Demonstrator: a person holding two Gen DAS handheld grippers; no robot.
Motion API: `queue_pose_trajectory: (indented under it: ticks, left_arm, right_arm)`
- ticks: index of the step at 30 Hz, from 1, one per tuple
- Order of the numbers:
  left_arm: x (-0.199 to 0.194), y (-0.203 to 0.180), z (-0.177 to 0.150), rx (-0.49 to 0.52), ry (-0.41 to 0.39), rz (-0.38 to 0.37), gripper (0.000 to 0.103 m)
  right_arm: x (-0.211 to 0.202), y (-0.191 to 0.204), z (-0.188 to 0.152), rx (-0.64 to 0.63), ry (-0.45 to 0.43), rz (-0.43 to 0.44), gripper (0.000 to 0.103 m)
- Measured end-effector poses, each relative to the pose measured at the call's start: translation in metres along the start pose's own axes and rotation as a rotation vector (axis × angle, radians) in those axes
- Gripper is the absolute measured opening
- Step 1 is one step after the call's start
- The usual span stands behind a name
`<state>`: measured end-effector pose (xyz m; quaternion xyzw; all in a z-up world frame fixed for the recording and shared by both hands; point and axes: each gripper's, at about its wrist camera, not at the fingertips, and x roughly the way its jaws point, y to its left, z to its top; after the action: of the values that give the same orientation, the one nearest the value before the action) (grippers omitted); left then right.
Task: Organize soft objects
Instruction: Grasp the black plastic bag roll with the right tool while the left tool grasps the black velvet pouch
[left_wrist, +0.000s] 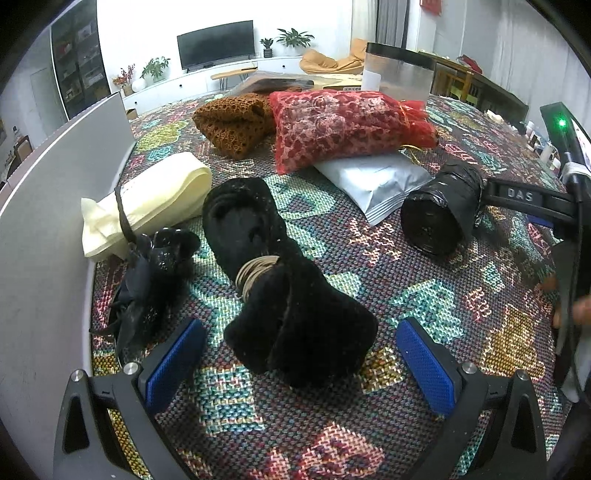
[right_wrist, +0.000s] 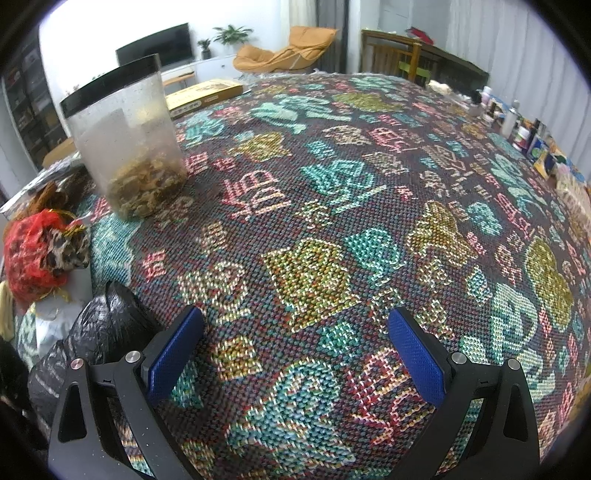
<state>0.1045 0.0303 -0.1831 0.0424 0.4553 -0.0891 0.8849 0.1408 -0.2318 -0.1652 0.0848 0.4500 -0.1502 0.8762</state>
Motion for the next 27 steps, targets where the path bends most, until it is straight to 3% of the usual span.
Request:
queue_pose_trajectory:
  ticks: [4, 8, 13, 16, 18, 19, 22, 23, 25, 27]
  left_arm:
    - [0.000, 0.000, 0.000, 0.000, 0.000, 0.000, 0.103]
    - [0.000, 0.001, 0.000, -0.001, 0.000, -0.002, 0.103]
    - [0.000, 0.001, 0.000, -0.004, 0.000, -0.003, 0.103]
    - [-0.004, 0.002, -0.005, 0.003, 0.007, -0.006, 0.103]
    - [-0.011, 0.002, -0.014, 0.013, 0.020, -0.012, 0.103]
    - [-0.016, 0.003, -0.020, 0.013, 0.025, -0.018, 0.103]
    - [-0.030, 0.008, -0.034, -0.002, 0.026, -0.019, 0.103]
    - [-0.034, 0.009, -0.036, -0.011, 0.023, -0.020, 0.103]
    - [-0.042, 0.009, -0.033, -0.022, -0.007, -0.005, 0.103]
    - [-0.048, 0.009, -0.020, -0.026, -0.053, 0.062, 0.103]
  right_arm:
    - [0.002, -0.008, 0.007, -0.116, 0.037, 0.104, 0.101]
    - [-0.028, -0.028, 0.005, -0.022, 0.013, 0.324, 0.100]
    - [-0.052, 0.043, 0.000, -0.208, 0.048, 0.454, 0.099]
    - [-0.040, 0.084, -0.010, -0.414, 0.078, 0.376, 0.098]
    - [-0.036, 0.081, -0.016, -0.473, 0.066, 0.338, 0.098]
    - [-0.036, 0.072, -0.015, -0.452, 0.052, 0.320, 0.098]
    - [-0.040, 0.006, -0.009, -0.228, -0.029, 0.089, 0.098]
    - [-0.046, -0.021, -0.011, -0.141, -0.058, 0.069, 0.098]
    - [-0.059, -0.051, -0.022, -0.033, -0.097, 0.107, 0.099]
    - [-0.068, -0.063, -0.034, 0.029, -0.115, 0.146, 0.099]
